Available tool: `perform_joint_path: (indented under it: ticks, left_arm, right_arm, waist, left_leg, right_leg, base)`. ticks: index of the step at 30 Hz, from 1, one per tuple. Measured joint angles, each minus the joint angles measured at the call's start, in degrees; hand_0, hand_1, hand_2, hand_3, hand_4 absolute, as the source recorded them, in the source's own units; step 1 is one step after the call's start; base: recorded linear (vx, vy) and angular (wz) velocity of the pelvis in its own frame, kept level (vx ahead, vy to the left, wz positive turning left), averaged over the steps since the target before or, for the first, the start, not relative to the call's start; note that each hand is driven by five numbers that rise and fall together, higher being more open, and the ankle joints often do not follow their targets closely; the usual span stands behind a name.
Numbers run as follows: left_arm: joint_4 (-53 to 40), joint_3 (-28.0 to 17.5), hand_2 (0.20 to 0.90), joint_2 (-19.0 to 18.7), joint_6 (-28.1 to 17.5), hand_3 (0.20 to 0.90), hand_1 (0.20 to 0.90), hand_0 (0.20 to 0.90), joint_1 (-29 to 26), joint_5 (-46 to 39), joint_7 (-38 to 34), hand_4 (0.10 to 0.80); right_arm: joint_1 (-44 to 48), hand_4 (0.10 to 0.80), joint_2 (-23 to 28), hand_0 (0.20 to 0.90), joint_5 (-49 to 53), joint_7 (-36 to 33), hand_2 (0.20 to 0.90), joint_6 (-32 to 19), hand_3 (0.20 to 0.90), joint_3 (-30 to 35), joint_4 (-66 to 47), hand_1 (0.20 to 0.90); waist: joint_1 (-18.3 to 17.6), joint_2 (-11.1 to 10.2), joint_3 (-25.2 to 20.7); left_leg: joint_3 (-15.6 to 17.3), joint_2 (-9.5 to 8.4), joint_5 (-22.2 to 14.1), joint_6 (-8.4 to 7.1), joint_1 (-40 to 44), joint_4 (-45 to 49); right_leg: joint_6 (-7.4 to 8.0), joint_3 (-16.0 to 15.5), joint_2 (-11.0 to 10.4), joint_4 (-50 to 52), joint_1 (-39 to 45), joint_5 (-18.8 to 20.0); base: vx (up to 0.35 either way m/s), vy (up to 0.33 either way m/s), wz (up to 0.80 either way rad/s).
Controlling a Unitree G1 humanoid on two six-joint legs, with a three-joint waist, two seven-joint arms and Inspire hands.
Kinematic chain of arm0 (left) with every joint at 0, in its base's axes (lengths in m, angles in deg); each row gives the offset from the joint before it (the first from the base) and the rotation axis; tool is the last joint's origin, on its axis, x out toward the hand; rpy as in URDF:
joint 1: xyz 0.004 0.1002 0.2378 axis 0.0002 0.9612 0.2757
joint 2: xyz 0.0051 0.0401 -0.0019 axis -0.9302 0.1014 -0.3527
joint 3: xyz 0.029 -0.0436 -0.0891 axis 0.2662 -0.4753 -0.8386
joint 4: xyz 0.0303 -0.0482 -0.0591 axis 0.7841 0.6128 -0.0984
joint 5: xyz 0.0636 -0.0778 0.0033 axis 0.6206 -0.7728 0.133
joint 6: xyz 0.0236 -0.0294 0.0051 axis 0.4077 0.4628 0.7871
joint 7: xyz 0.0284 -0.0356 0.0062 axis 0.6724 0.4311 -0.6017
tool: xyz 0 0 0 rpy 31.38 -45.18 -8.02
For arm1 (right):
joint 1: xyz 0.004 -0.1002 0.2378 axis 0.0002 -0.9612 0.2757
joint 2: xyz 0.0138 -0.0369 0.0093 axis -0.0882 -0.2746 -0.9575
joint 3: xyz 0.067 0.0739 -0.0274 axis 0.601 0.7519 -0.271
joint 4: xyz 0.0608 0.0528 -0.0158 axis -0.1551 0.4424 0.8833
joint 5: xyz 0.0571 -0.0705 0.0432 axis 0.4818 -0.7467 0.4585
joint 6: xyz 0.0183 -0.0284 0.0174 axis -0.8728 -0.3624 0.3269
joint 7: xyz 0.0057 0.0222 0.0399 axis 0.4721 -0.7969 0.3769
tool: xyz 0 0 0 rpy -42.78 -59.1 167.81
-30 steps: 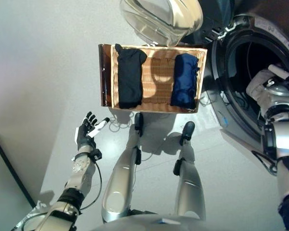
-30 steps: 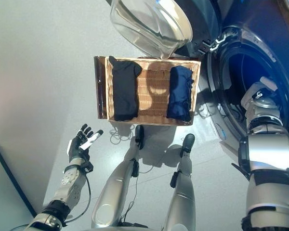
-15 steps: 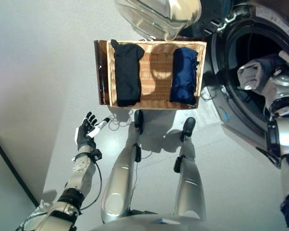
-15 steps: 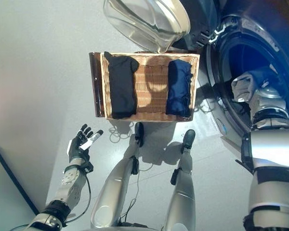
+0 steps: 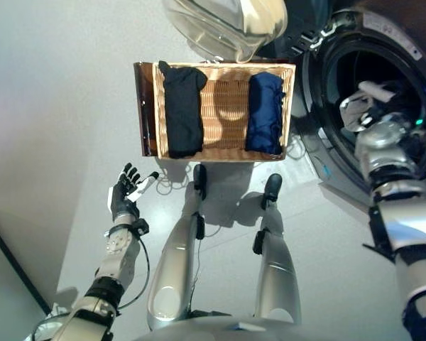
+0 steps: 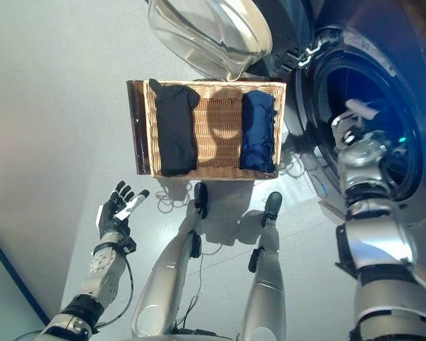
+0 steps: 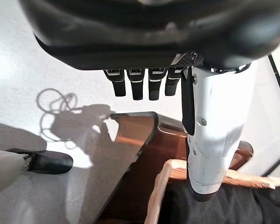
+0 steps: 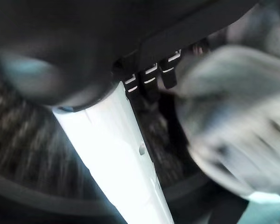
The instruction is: Pick up the clothes and place them into the washing machine
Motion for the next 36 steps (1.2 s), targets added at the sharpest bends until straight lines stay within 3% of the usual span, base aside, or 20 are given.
perform_joint_path:
  ticks: [4,8,13,21,29,36]
  left_arm:
    - [0.26,-0.36,0.900,0.07,-0.01,0.900,0.900,0.900,-0.31,1.31,-0.56,0.800]
    - [0.27,-0.56,0.900,0.06,-0.02,0.900,0.900,0.900,-0.10,1.79,-1.20,0.800]
    - [2.02,-1.22,0.900,0.14,0.02,0.900,0.900,0.900,0.35,3.76,-1.38,0.800]
    - [3.83,-1.94,0.900,0.80,0.03,0.900,0.900,0.900,0.20,6.60,-2.41,0.800]
    - [8.57,-1.97,0.900,1.56,0.23,0.900,0.900,0.900,-0.38,7.84,-4.07,0.800]
    - [8.54,-1.82,0.900,2.74,0.35,0.900,0.900,0.900,-0.57,7.85,-4.14,0.800]
  right_arm:
    - [-7.62,0.800,-4.78,0.900,-7.13,0.52,0.900,0.01,0.900,-4.70,-7.77,0.900]
    - [-10.96,0.800,-6.76,0.900,-12.96,1.01,0.900,0.31,0.900,-8.06,-10.35,0.900]
    - [-11.74,0.800,-10.10,0.900,-17.04,1.75,0.900,0.64,0.900,-9.50,-10.81,0.900]
    - [-11.78,0.800,-9.16,0.900,-30.13,3.49,0.900,3.00,0.900,-17.07,-16.82,0.900]
    - [-9.25,0.800,-13.74,0.900,-27.97,5.63,0.900,4.00,0.900,-18.51,-16.98,0.900]
    - [-6.77,0.800,-20.18,0.900,-22.37,8.14,0.900,3.87,0.900,-20.81,-15.40,0.900]
  waist:
    - [-0.17,-0.88,-0.07]
    - [-0.95,-1.37,-0.32]
    - [-1.42,-3.48,-1.26]
    - [-1.16,-3.79,-1.48]
    - [-0.95,-5.49,-2.55]
    - [0.80,-5.70,-2.72]
  left_leg:
    - [0.19,0.06,-0.09,-0.21,-0.31,0.89]
    - [0.02,0.37,-0.23,-0.28,-1.10,2.01]
    - [0.03,0.47,-0.52,-0.39,-1.11,2.05]
    - [-0.66,0.93,-0.89,-0.37,0.66,2.13]
    - [-1.80,0.92,-1.00,-1.07,1.95,2.07]
    - [-3.63,0.92,-0.96,-1.29,1.97,1.82]
  right_leg:
    - [-0.52,0.03,-0.03,-0.01,0.00,-1.04]
    - [-0.51,-0.13,0.18,0.03,-0.09,-1.93]
    - [-0.76,-0.10,0.29,-0.08,-0.10,-1.57]
    - [-0.16,-0.91,0.66,-0.08,2.21,-1.03]
    - [-1.43,-1.50,0.78,-0.22,4.11,-2.71]
    - [-1.04,-3.87,0.93,-1.37,5.94,-2.52]
  base:
    - [-0.002,-0.003,-0.02]
    - [-0.004,-0.004,0.02]
    - [0.000,0.000,0.00]
    - [-0.002,-0.012,0.03]
    - [0.005,-0.009,0.04]
    - [0.018,0.009,0.13]
